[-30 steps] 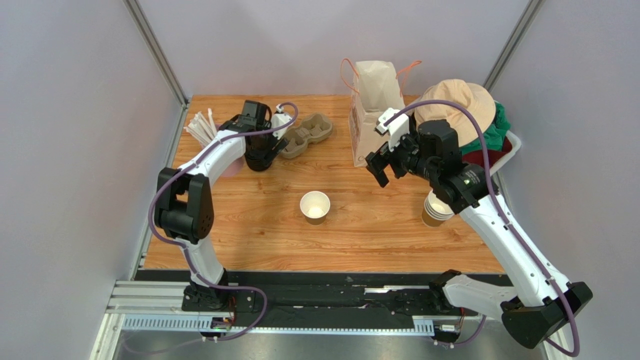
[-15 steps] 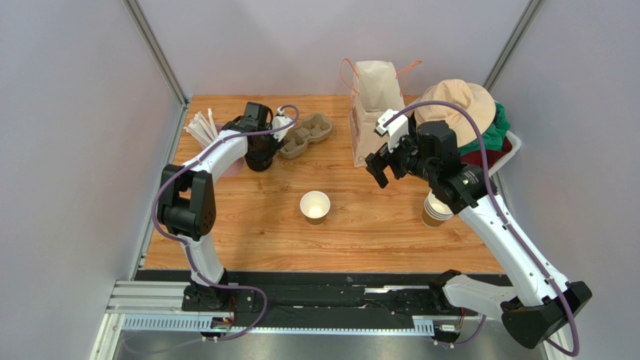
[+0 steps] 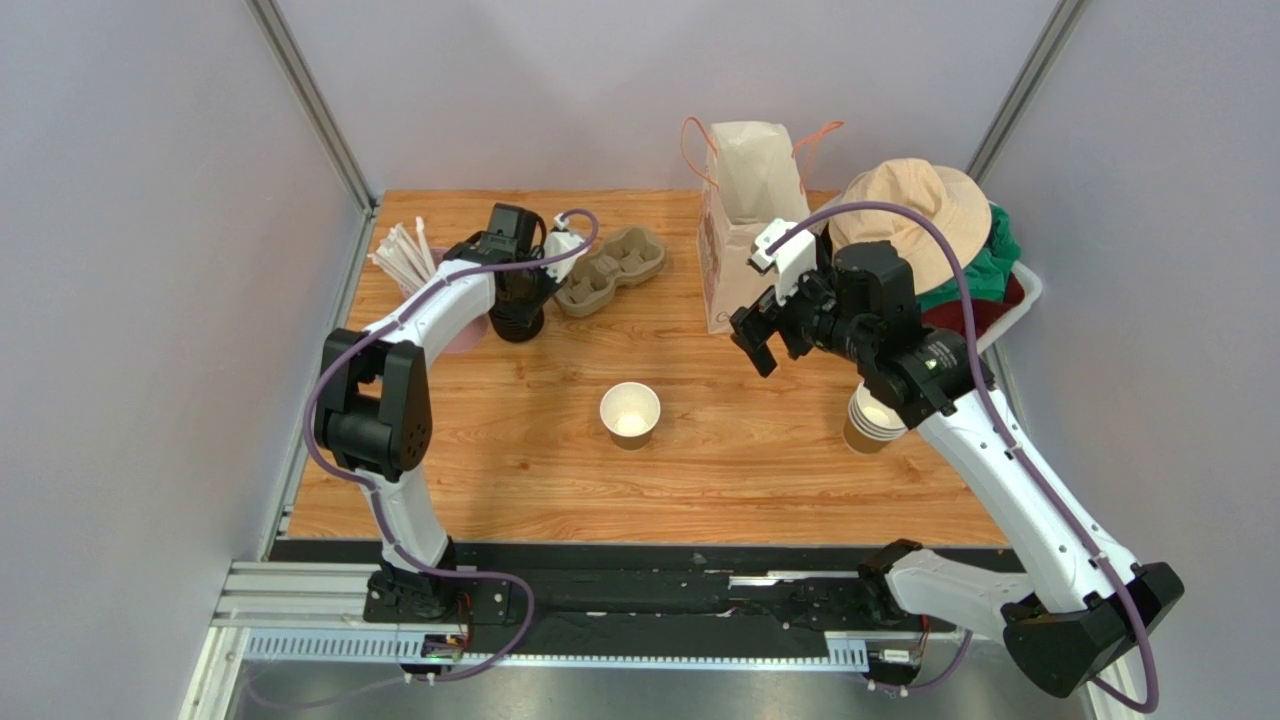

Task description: Pack the takeout coffee

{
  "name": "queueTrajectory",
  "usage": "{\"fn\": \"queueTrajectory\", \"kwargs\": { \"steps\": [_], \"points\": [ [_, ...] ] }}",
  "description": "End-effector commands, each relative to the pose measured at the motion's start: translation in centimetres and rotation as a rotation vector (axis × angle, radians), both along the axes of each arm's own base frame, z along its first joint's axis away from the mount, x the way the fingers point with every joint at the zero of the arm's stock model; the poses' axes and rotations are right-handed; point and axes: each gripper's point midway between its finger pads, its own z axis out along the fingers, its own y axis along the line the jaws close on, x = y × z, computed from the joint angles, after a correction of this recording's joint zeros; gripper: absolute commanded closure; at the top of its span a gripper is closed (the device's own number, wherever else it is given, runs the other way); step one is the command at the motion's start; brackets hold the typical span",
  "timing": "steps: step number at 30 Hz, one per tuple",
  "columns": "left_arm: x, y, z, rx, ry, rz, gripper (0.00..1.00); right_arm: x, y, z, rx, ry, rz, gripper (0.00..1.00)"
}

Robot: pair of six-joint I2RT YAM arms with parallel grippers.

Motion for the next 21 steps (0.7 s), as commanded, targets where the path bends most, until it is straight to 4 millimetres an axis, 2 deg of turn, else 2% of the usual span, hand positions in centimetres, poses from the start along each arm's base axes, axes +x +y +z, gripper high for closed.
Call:
{"fn": "queueTrajectory", "kwargs": {
  "steps": [1, 8, 14, 16, 19, 21],
  "points": [
    [1.5, -0.4, 2.2, -0.010, -0.068, -0.005, 0.71, 0.1, 0.4, 1.6, 0.034, -0.062, 0.017, 0.01],
    [1.3, -0.6, 4.1, -0.033, -0.090, -0.011, 0.83, 0.1, 0.4, 1.5, 0.036, -0.058, 0.017, 0.01],
    [0.9, -0.8, 6.3, -0.050, -0.109, -0.016, 0.88, 0.1, 0.4, 1.5, 0.038, -0.060, 0.019, 0.02],
    [0.7, -1.1, 7.5, -0.076, -0.117, -0.025, 0.93, 0.1, 0.4, 1.6, 0.038, -0.062, 0.019, 0.01],
    [-1.0, -2.1, 10.6, -0.150, -0.113, -0.061, 0.96, 0.0, 0.6, 1.8, 0.047, -0.064, 0.027, 0.01],
    [-2.3, -3.6, 14.4, -0.245, -0.151, -0.122, 0.96, -0.1, 0.8, 2.3, 0.059, -0.070, 0.036, 0.01]
  ]
}}
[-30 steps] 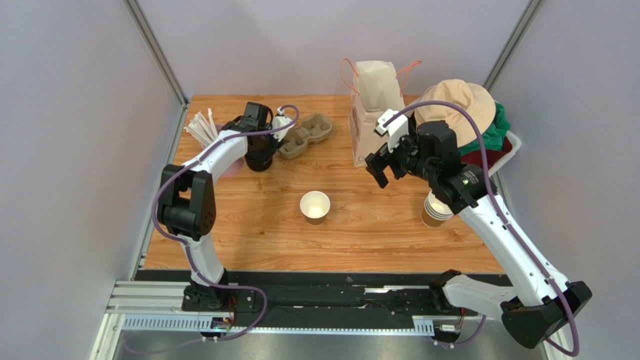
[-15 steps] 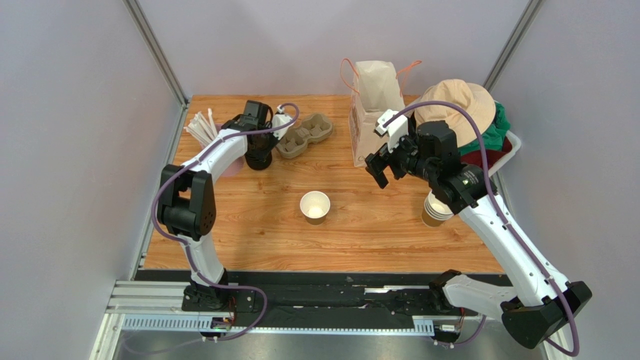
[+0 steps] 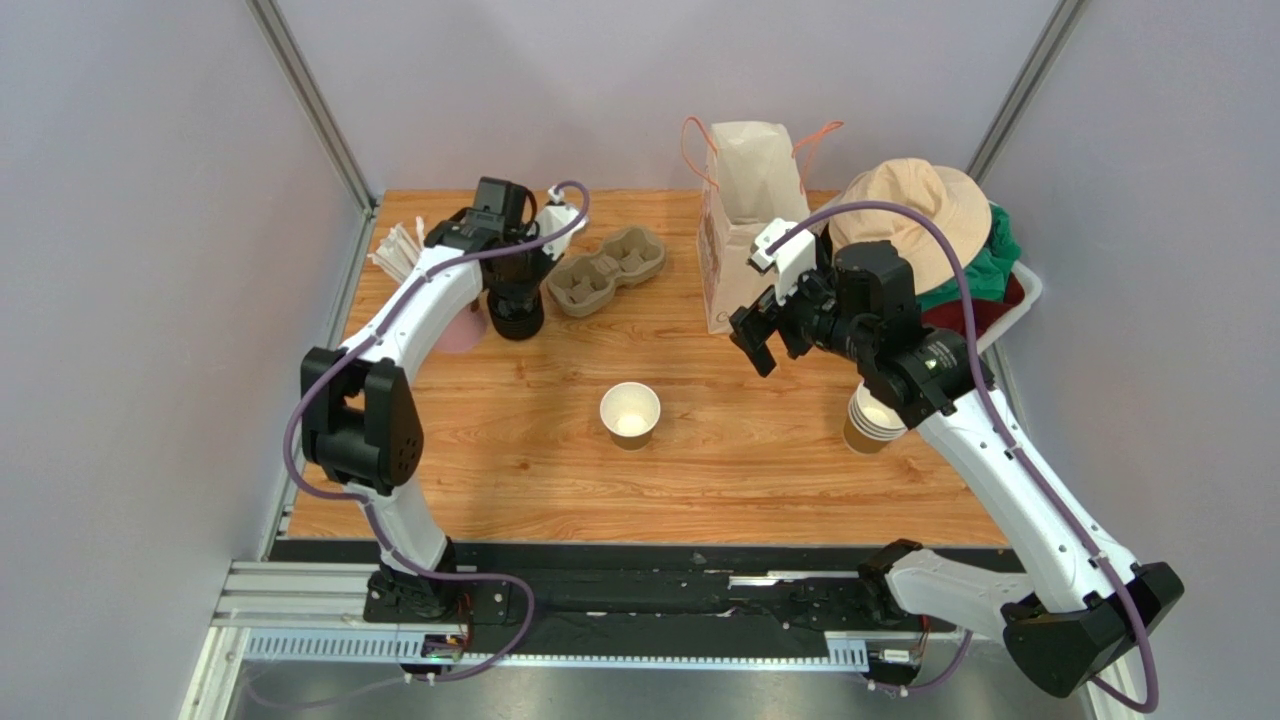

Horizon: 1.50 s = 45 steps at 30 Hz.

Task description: Pack the takeout coffee

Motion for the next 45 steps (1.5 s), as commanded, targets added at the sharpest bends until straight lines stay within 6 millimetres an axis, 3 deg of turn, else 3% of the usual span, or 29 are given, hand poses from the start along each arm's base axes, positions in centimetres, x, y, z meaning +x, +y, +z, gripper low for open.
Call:
{"fn": "queueTrajectory", "kwargs": {
  "steps": [1, 6, 7, 11, 15, 17, 18, 22, 24, 25, 27, 34, 35, 41, 42, 44, 45],
  "points": [
    [-2.9, -2.9, 10.3, -0.204, -0.117, -0.116, 0.96, -0.2, 0.7, 2.4, 0.058, -0.070, 0.035, 0.01],
    [-9.6, -5.5, 19.2, -0.420, -0.165, -0.302, 0.97, -1.7, 1.6, 5.9, 0.129, -0.117, 0.110, 0.02],
    [-10.9, -5.6, 20.1, -0.450, -0.155, -0.323, 0.98, -2.1, 1.7, 7.6, 0.150, -0.140, 0.123, 0.02],
    [-15.5, -6.2, 25.5, -0.616, -0.219, -0.411, 1.00, -2.8, 3.4, 9.5, 0.198, -0.120, 0.218, 0.05],
    [-19.8, -8.2, 27.9, -0.859, -0.122, -0.514, 1.00, -3.3, 5.4, 12.4, 0.279, -0.113, 0.315, 0.07],
    [-20.7, -8.7, 29.5, -0.930, -0.128, -0.570, 1.00, -3.4, 6.7, 13.3, 0.310, -0.093, 0.379, 0.07],
    [-21.5, -9.1, 29.7, -0.996, -0.042, -0.565, 1.00, -3.8, 7.0, 14.7, 0.328, -0.113, 0.413, 0.06],
    [-21.7, -9.2, 32.1, -1.112, 0.023, -0.614, 1.00, -4.3, 8.4, 16.4, 0.348, -0.136, 0.514, 0.01],
    [-21.1, -8.8, 32.0, -1.181, 0.153, -0.549, 1.00, -4.6, 8.9, 16.5, 0.344, -0.146, 0.558, 0.01],
    [-20.6, -8.7, 32.7, -1.185, 0.120, -0.579, 1.00, -4.5, 9.1, 16.3, 0.339, -0.143, 0.564, 0.01],
    [-19.7, -8.5, 32.0, -1.233, 0.240, -0.512, 1.00, -4.6, 9.4, 16.2, 0.324, -0.159, 0.586, 0.01],
    [-17.6, -8.8, 32.1, -1.296, 0.255, -0.498, 1.00, -5.0, 11.9, 15.8, 0.295, -0.159, 0.655, 0.05],
    [-17.1, -8.9, 32.0, -1.308, 0.279, -0.481, 1.00, -5.4, 12.6, 16.5, 0.290, -0.178, 0.660, 0.06],
    [-16.4, -9.0, 34.7, -1.354, 0.304, -0.460, 1.00, -4.3, 15.7, 17.1, 0.271, -0.191, 0.655, 0.10],
    [-16.6, -9.0, 35.3, -1.354, 0.292, -0.469, 1.00, -4.3, 16.0, 18.0, 0.278, -0.212, 0.651, 0.10],
    [-16.6, -9.0, 35.4, -1.368, 0.307, -0.462, 1.00, -4.1, 17.1, 17.9, 0.279, -0.205, 0.666, 0.10],
    [-16.7, -8.9, 35.6, -1.377, 0.302, -0.461, 1.00, -4.3, 17.2, 19.0, 0.293, -0.222, 0.670, 0.11]
  ]
}}
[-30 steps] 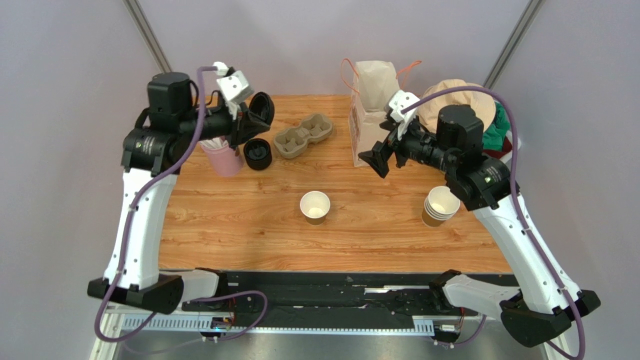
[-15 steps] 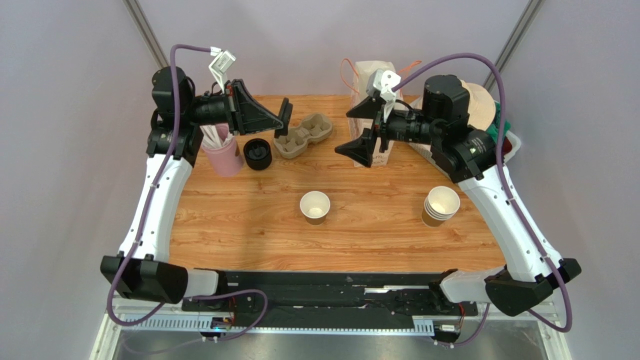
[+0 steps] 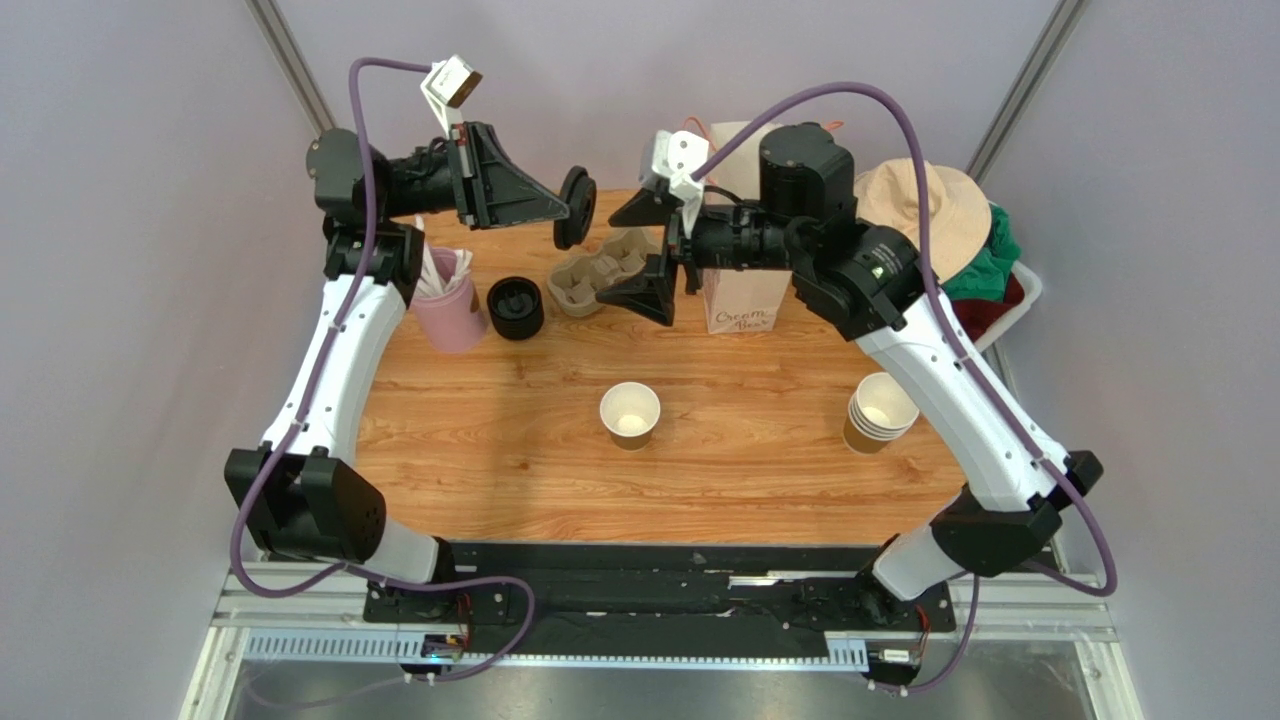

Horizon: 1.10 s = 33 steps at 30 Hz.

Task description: Pack the takeout coffee

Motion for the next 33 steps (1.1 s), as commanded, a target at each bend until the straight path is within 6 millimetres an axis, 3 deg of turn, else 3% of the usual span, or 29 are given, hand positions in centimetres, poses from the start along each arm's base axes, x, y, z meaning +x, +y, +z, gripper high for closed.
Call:
{"fn": "queueTrajectory", "kwargs": {
  "steps": [1, 4, 12, 25, 33],
  "points": [
    [-2.2, 0.3, 3.6, -0.054, -0.123, -0.003, 1.00, 0.8, 1.3, 2.4, 0.033, -0.045, -0.021, 0.11],
    [-2.6, 0.3, 4.5, -0.087, -0.133, 0.010, 1.00, 0.9, 2.4, 2.8, 0.039, -0.043, -0.005, 0.16],
    [-2.8, 0.5, 5.5, -0.119, -0.167, 0.020, 1.00, 1.7, 3.2, 3.0, 0.053, -0.001, -0.030, 0.28],
    [-2.6, 0.6, 5.3, -0.138, -0.163, 0.041, 1.00, 1.7, 3.6, 3.8, 0.077, 0.005, -0.017, 0.67],
    [-2.4, 0.6, 4.8, -0.141, -0.144, 0.050, 1.00, 1.9, 3.6, 4.5, 0.090, -0.009, -0.031, 0.66]
  ]
}}
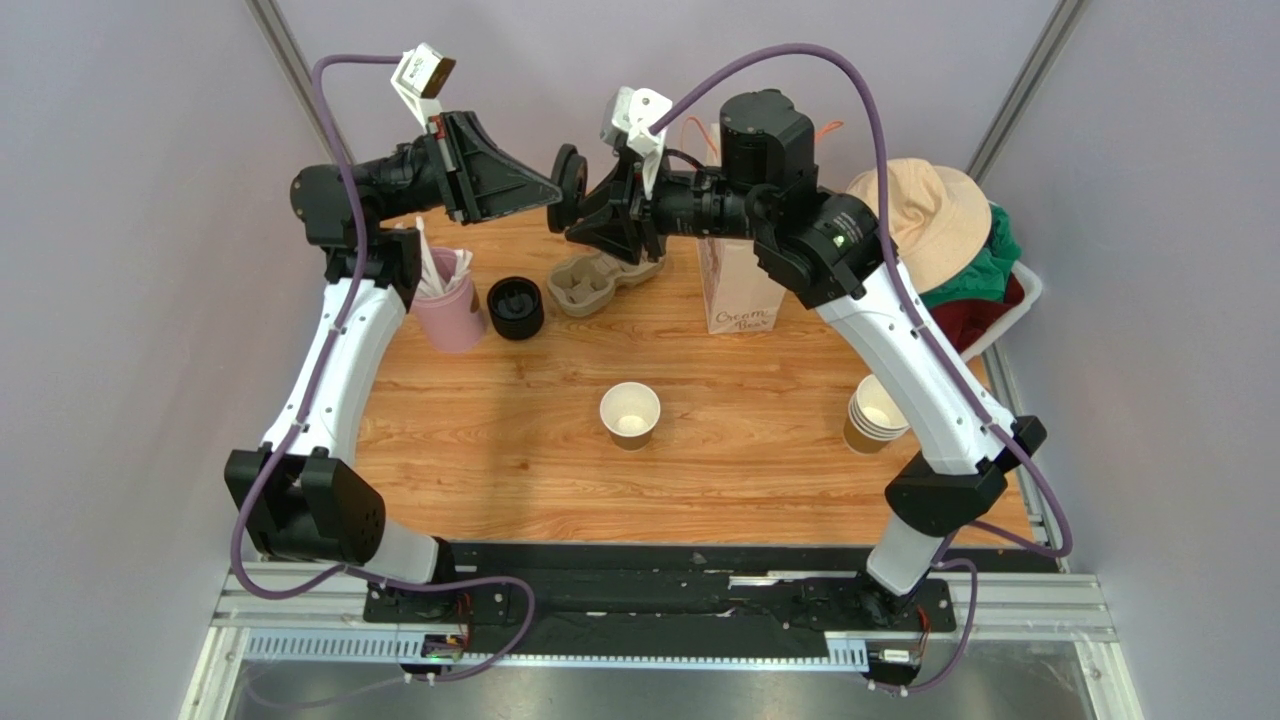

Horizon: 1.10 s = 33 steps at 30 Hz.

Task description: Pack the takeout coffee

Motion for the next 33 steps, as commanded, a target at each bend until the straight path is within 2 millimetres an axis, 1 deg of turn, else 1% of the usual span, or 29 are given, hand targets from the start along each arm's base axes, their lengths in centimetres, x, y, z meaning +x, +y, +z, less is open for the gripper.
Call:
{"fn": "queueTrajectory", "kwargs": {
  "steps": [1, 7, 11, 14, 15, 17, 20, 21, 24, 30, 31, 32, 33],
  "points": [
    [-1.1, 0.3, 1.2, -0.023, -0.063, 0.022, 1.00, -0.6, 0.0, 2.6, 0.056, -0.040, 0.008, 0.66],
    [-0.8, 0.3, 1.0, -0.026, -0.054, 0.026, 1.00, -0.2, 0.4, 2.1, 0.049, -0.035, 0.006, 0.65],
    [-0.9, 0.3, 1.0, -0.029, -0.056, 0.028, 1.00, 0.0, 0.8, 2.2, 0.052, -0.033, 0.009, 0.66],
    [-0.8, 0.3, 0.9, -0.030, -0.053, 0.029, 1.00, -0.1, 0.9, 2.5, 0.061, -0.030, 0.011, 0.72],
    [-0.8, 0.3, 0.8, -0.029, -0.050, 0.029, 1.00, 0.0, 1.0, 2.5, 0.062, -0.030, 0.011, 0.77],
    [-0.8, 0.3, 0.8, -0.029, -0.050, 0.029, 1.00, 0.0, 1.0, 2.6, 0.064, -0.029, 0.013, 0.79],
    [-0.7, 0.3, 0.8, -0.030, -0.047, 0.030, 1.00, 0.0, 1.0, 2.7, 0.065, -0.034, 0.016, 0.88],
    [-0.7, 0.3, 0.7, -0.030, -0.045, 0.031, 1.00, -0.1, 1.1, 2.8, 0.065, -0.037, 0.022, 0.92],
    [-0.7, 0.3, 0.7, -0.031, -0.047, 0.032, 1.00, -0.3, 1.2, 2.5, 0.060, -0.034, 0.041, 0.99],
    [-0.6, 0.3, 0.6, -0.027, -0.042, 0.036, 0.99, -0.3, 1.2, 2.2, 0.048, -0.035, 0.045, 1.00],
    [-0.5, 0.4, 0.5, -0.026, -0.039, 0.038, 0.97, -0.3, 1.2, 2.1, 0.046, -0.034, 0.042, 1.00],
    [-0.4, 0.5, 0.5, -0.027, -0.039, 0.044, 0.87, -0.3, 1.1, 2.0, 0.044, -0.031, 0.040, 1.00],
    [-0.4, 0.6, 0.6, -0.027, -0.040, 0.047, 0.81, -0.3, 1.1, 2.0, 0.044, -0.031, 0.040, 1.00]
  ]
}}
